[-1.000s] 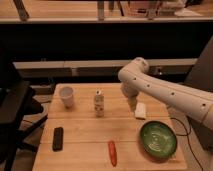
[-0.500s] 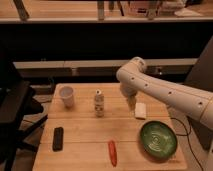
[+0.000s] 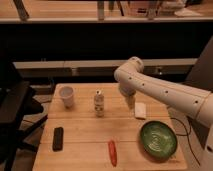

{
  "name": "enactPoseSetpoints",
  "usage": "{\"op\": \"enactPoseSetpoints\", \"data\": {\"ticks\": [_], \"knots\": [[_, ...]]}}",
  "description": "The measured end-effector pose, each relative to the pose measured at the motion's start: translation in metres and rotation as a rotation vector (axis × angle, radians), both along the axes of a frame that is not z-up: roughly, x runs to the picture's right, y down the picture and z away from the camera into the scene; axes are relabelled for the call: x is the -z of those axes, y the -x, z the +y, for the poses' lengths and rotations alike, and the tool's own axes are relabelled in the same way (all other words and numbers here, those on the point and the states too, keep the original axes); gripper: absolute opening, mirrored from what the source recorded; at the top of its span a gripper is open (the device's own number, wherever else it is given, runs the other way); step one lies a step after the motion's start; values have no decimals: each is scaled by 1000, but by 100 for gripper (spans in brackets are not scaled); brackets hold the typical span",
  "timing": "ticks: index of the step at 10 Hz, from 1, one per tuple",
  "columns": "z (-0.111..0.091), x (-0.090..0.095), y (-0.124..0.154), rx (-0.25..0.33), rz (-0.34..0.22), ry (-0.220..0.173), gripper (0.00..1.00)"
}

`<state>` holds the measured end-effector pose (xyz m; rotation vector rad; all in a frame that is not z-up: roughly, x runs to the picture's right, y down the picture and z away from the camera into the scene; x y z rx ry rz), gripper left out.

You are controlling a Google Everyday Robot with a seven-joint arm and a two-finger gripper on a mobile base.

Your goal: Knock the bottle over

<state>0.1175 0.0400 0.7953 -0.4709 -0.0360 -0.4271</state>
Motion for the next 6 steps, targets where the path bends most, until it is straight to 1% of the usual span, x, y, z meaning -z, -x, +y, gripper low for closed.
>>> {"op": "enactPoseSetpoints", "data": {"ticks": [6], "knots": [[-4, -5, 8, 35, 6, -6, 80]]}}
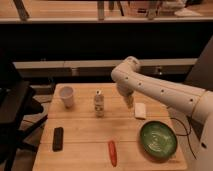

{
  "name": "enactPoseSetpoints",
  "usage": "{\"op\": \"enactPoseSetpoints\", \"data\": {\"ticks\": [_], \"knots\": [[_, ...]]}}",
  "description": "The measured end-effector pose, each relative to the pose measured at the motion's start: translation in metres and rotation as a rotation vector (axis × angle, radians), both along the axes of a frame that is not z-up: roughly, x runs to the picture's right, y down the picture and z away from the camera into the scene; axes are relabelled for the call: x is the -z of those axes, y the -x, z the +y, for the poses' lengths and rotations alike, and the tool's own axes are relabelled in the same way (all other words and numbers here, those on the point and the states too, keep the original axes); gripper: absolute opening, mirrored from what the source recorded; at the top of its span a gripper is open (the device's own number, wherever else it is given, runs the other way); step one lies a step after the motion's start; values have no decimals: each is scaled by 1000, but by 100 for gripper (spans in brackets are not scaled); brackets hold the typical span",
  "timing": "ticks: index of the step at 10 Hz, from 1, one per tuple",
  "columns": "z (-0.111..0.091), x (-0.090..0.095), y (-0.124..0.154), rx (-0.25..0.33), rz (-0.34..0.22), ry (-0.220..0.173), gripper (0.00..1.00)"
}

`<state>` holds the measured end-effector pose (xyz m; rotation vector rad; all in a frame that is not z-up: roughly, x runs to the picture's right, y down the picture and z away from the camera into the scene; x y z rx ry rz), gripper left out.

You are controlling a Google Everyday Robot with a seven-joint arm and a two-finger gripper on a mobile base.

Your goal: Knock the bottle over

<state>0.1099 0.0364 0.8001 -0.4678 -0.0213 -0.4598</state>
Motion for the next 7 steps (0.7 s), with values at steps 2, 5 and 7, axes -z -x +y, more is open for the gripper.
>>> {"op": "enactPoseSetpoints", "data": {"ticks": [2, 5, 7], "knots": [[-1, -1, -1, 9, 3, -2, 80], [-3, -4, 5, 35, 2, -7, 80], [-4, -5, 7, 46, 2, -10, 80]]}}
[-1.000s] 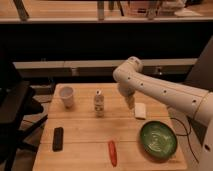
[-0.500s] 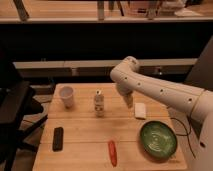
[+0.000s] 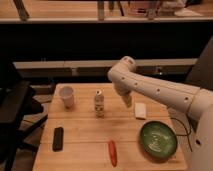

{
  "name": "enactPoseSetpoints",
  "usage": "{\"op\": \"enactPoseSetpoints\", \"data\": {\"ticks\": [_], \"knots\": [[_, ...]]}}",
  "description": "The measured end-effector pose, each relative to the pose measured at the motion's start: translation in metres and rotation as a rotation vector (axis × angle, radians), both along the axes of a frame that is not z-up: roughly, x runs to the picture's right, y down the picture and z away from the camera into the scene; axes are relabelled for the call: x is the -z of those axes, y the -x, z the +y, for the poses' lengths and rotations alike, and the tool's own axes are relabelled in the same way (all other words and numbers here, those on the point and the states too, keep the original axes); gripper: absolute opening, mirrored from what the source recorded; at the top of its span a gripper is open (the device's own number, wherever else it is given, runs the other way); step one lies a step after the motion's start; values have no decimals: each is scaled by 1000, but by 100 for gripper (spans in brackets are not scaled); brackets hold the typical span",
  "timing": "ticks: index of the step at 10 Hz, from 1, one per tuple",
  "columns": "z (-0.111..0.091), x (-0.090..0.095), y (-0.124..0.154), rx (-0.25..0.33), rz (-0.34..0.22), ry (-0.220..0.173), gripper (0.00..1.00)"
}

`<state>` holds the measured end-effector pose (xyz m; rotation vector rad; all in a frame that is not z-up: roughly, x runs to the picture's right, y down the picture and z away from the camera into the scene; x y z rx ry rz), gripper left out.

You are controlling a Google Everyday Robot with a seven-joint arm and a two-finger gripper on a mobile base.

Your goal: Knock the bottle over

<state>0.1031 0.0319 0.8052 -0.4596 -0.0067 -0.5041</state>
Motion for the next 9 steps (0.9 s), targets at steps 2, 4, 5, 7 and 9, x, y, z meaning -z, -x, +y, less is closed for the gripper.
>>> {"op": "enactPoseSetpoints", "data": {"ticks": [2, 4, 5, 7, 9], "knots": [[-1, -1, -1, 9, 5, -4, 78], [-2, -3, 9, 32, 1, -6, 71], [-3, -4, 13, 38, -1, -7, 71], [-3, -5, 9, 45, 3, -9, 66], [-3, -8, 9, 58, -5, -6, 47]]}}
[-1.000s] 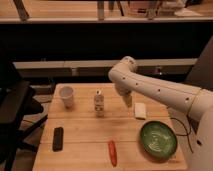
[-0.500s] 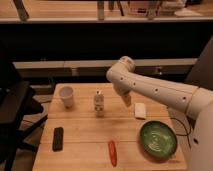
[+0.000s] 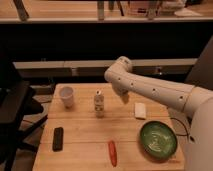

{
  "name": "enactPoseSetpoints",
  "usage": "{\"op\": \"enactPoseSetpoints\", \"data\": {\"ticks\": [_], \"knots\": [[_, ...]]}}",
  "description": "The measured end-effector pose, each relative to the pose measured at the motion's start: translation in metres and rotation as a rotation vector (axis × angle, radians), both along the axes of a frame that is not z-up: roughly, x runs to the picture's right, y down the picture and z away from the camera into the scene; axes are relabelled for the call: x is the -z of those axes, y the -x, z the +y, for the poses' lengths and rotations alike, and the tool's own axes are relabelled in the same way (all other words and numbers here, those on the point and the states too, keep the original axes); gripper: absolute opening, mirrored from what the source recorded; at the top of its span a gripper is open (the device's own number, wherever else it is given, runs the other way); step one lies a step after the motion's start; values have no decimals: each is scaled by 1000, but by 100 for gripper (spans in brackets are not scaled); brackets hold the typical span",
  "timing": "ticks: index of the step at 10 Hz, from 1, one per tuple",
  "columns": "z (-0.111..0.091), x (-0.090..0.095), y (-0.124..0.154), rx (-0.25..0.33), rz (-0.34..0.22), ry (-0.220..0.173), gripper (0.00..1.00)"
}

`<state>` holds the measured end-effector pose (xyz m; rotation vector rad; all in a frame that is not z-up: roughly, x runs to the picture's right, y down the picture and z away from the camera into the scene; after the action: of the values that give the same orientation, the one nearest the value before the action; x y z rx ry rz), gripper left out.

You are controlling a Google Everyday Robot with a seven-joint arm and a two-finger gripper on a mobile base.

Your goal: Knock the bottle over

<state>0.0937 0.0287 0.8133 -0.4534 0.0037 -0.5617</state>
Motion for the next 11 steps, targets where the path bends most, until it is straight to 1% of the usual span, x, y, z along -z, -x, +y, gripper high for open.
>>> {"op": "enactPoseSetpoints", "data": {"ticks": [3, 5, 6, 7, 8, 10, 11], "knots": [[-1, -4, 4, 8, -16, 0, 18], [0, -5, 5, 22, -33, 4, 2], [2, -4, 8, 26, -44, 8, 0], [4, -3, 21, 40, -66, 13, 0], [5, -3, 28, 47, -79, 14, 0], [7, -3, 31, 72, -108, 22, 0], [7, -2, 37, 77, -119, 23, 0]]}}
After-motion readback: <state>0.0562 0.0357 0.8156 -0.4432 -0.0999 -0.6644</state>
